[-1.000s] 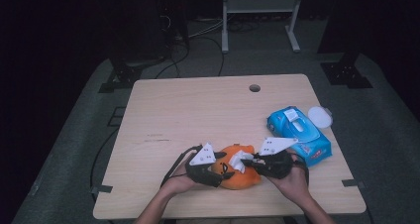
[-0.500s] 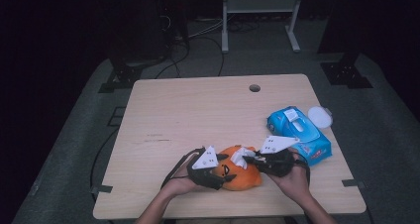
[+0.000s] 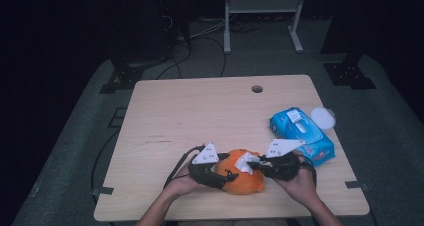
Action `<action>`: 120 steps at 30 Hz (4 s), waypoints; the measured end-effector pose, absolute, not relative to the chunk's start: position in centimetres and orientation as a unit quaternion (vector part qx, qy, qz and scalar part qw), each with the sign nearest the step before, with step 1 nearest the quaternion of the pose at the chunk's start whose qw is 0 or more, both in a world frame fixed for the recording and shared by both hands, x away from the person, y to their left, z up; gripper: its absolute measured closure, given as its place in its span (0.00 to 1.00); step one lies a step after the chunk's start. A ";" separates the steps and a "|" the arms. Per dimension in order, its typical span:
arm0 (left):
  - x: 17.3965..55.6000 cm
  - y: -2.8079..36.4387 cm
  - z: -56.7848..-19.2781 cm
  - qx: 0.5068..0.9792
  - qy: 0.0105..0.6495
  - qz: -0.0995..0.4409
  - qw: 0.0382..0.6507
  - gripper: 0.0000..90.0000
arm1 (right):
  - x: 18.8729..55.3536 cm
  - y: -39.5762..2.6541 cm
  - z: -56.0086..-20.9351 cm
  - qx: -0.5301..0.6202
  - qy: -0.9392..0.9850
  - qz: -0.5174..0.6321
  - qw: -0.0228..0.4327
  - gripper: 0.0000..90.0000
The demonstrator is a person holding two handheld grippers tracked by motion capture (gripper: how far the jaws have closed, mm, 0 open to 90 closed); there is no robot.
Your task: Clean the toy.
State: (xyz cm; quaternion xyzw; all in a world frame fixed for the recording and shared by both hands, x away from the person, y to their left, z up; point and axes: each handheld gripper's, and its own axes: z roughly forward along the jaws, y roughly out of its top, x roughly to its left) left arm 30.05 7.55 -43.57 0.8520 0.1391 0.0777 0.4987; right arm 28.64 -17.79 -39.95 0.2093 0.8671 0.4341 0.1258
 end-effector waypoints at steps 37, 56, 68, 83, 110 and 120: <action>31.3 8.6 -42.8 0.839 0.164 0.069 0.514 0.13 | 28.7 -17.7 -40.0 0.186 0.881 0.421 0.113 0.87; 30.3 8.0 -43.5 0.853 0.122 0.085 0.501 0.34 | 28.0 -17.8 -38.9 0.189 0.875 0.414 0.167 0.87; 30.6 8.1 -42.9 0.853 0.159 0.055 0.495 0.20 | 28.5 -18.6 -39.2 0.200 0.880 0.400 0.160 0.87; 30.2 7.9 -43.4 0.851 0.147 0.061 0.501 0.25 | 28.3 -17.4 -38.9 0.184 0.877 0.421 0.140 0.87; 28.6 6.2 -42.9 0.862 0.095 0.096 0.488 0.27 | 27.2 -14.8 -37.5 0.146 0.890 0.405 0.152 0.87; 28.4 5.6 -43.1 0.863 0.090 0.093 0.488 0.25 | 26.7 -13.7 -37.8 0.137 0.894 0.396 0.159 0.87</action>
